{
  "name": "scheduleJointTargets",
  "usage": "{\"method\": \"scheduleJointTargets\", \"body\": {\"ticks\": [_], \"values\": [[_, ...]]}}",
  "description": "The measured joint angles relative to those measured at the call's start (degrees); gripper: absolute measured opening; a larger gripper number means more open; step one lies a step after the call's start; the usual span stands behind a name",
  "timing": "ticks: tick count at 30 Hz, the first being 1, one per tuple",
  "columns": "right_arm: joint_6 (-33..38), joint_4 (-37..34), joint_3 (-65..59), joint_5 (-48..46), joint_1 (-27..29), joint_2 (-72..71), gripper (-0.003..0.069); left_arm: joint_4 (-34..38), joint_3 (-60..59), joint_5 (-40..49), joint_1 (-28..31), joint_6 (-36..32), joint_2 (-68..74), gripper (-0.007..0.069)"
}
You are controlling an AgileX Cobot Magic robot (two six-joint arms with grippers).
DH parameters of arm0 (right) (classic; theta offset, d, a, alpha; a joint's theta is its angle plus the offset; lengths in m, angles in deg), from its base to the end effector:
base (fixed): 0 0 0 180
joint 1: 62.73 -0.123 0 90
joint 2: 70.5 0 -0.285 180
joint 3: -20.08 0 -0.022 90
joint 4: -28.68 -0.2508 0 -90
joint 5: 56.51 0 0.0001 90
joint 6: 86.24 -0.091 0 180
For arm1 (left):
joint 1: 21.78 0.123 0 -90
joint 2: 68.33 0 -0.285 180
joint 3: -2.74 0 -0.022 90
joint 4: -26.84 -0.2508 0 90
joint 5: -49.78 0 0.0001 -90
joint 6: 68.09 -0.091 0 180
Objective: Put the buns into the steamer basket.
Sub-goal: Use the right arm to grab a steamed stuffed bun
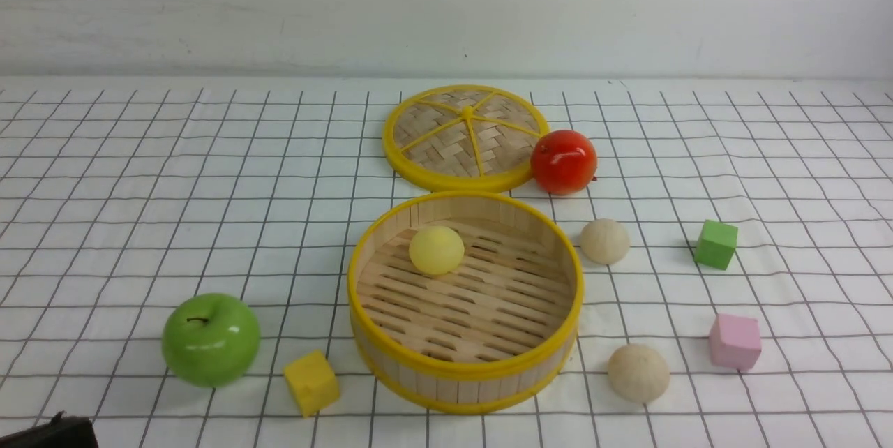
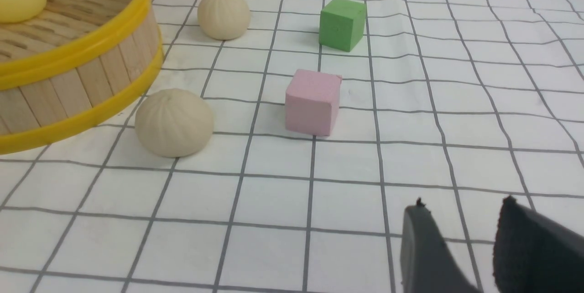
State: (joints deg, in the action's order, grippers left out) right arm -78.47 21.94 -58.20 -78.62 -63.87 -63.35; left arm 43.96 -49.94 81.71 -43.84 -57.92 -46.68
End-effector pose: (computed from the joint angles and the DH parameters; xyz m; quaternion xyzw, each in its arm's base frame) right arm 0.0521 0.0051 0.1731 -0.0318 0.8052 0.0158 0.5919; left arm 0.0479 -0.0347 0.2936 0.0284 0.7924 -0.2980 0.5315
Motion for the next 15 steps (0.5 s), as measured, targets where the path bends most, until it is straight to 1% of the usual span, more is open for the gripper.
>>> {"method": "scheduleJointTargets", "body": {"ticks": [3, 11, 15], "values": [[0.0, 0.0, 0.0, 0.0, 0.0, 0.0, 0.0239, 0.0, -0.14, -2.48, 0.0, 0.02, 0.0, -0.0013], [0.0, 0.0, 0.0, 0.0, 0.0, 0.0, 0.0239, 0.13, -0.3, -2.8, 0.0, 0.02, 0.0, -0.0013], [0.0, 0.0, 0.0, 0.0, 0.0, 0.0, 0.0239, 0.19, -0.3, -4.91, 0.0, 0.07, 0.0, -0.0013]]}}
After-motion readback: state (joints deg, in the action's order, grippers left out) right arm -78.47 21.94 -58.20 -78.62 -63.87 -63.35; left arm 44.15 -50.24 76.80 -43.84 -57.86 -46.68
